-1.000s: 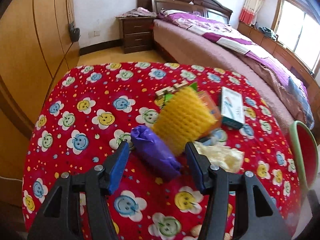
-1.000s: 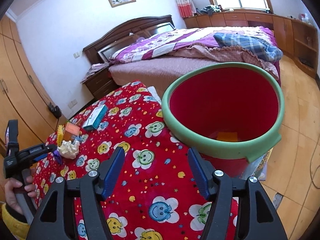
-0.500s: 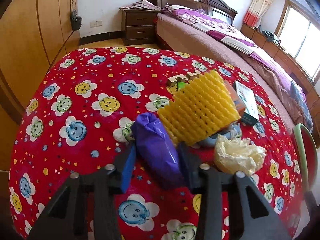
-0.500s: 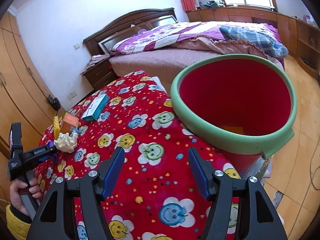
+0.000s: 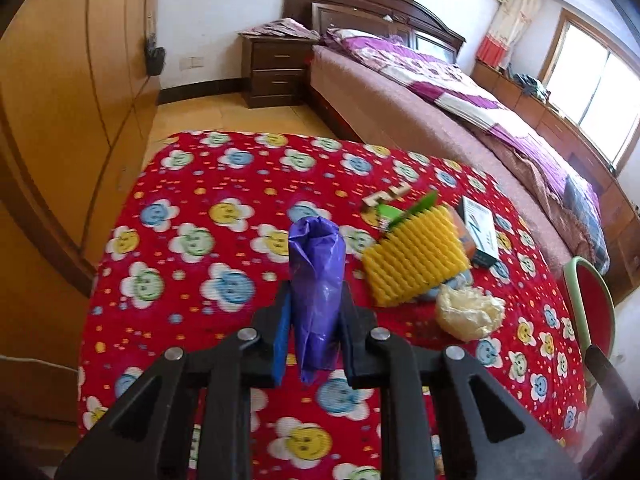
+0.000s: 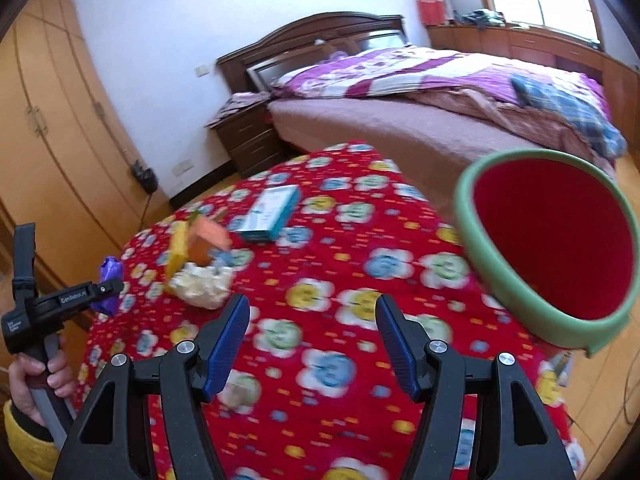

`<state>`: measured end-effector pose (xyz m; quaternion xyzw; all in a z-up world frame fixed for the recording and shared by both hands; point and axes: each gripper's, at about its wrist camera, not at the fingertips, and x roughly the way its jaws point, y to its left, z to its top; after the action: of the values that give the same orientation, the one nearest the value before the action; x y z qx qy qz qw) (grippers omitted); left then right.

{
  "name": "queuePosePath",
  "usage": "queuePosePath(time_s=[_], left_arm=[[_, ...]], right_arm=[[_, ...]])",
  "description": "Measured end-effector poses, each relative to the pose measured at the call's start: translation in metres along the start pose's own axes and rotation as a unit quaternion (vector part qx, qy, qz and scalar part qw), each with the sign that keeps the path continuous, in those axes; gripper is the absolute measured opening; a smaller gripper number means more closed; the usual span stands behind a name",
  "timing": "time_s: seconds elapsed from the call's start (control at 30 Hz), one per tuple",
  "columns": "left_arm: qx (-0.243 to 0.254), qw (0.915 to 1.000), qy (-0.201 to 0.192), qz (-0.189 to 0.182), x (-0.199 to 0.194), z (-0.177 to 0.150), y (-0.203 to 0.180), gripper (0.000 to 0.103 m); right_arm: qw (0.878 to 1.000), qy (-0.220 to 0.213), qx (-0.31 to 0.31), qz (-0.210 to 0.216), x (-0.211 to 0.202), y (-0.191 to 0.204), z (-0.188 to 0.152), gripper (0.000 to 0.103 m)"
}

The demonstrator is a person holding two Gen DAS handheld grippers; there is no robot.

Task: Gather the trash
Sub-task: 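Lift the purple bag with the left gripper while the right grasps the crumpled tissue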

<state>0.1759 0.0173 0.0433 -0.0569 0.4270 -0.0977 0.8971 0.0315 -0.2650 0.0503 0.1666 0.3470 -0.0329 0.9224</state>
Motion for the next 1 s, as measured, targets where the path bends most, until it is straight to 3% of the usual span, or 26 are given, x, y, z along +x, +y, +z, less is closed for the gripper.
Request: queuePosePath(time_s=[0.23, 0.33, 0.5, 0.77, 0.97, 1.0], left_arm=[[-0.009, 0.9998, -0.003, 0.015, 0.017, -0.008, 0.022, 0.021], [-0.016, 0.9998, -0.008, 0.013, 0.024, -0.009, 0.026, 0.021], [-0.014, 0.9998, -0.013, 0.006, 0.035, -0.013, 0.028, 0.021], [0.005, 0.9997, -0.016, -0.017, 0.04, -0.02, 0.023, 0.021], [0.005, 0.9996, -0.005, -0.027, 0.046, -0.022, 0.023, 0.021], [0.005, 0.9996, -0.005, -0.026, 0.046, -0.022, 0.022, 0.021]], right_arm=[[0.999, 0.023, -0.031, 0.026, 0.036, 0.048, 0.008, 0.067], [0.998, 0.033, -0.035, 0.033, 0.054, 0.063, 0.009, 0.079], [0.996, 0.061, -0.045, 0.036, 0.087, 0.08, 0.008, 0.079], [0.995, 0.09, -0.044, 0.021, 0.118, 0.082, -0.001, 0.079], [0.995, 0.083, -0.043, 0.018, 0.116, 0.082, -0.003, 0.079], [0.996, 0.081, -0.038, 0.018, 0.115, 0.081, -0.003, 0.075]])
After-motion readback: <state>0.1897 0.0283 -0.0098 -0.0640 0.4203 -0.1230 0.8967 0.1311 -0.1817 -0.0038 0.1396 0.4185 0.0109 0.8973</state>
